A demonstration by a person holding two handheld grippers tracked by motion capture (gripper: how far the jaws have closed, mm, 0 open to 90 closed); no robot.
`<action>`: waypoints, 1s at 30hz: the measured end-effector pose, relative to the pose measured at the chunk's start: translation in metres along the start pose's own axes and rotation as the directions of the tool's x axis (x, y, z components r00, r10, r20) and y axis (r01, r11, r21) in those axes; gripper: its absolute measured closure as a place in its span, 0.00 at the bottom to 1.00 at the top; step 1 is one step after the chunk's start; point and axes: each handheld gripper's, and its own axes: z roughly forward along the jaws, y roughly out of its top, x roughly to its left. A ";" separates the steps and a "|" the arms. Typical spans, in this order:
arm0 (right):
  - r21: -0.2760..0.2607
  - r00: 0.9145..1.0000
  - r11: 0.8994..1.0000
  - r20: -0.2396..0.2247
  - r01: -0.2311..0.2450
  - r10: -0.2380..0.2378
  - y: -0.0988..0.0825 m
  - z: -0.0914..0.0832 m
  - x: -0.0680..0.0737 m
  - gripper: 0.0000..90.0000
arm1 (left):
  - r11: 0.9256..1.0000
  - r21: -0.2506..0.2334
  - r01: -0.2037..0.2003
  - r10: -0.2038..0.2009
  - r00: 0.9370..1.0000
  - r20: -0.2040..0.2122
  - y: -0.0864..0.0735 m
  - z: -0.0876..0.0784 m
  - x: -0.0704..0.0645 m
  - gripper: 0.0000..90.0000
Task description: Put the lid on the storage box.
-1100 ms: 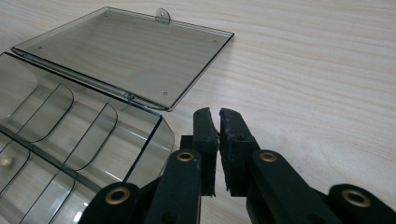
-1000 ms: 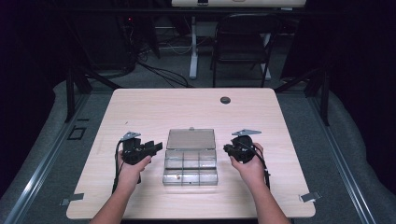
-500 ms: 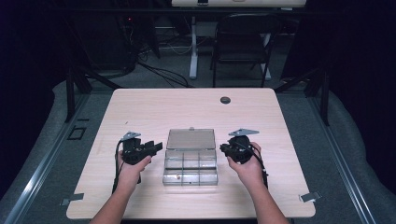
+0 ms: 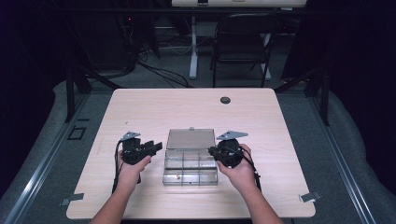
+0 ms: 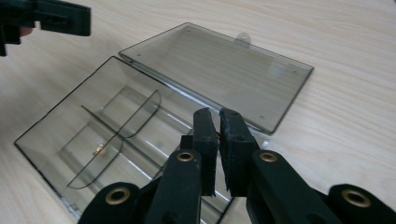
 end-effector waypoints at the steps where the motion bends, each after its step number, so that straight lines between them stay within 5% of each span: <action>1: 0.000 1.000 1.000 -0.001 0.007 -0.007 0.000 0.001 0.002 0.95 | 1.000 0.000 0.001 -0.001 1.000 0.000 0.000 0.000 0.000 0.58; 30: 0.055 0.989 0.991 -0.088 0.124 -0.119 0.004 0.030 0.054 0.95 | 1.000 -0.007 0.008 -0.008 1.000 -0.002 0.001 -0.003 0.002 0.58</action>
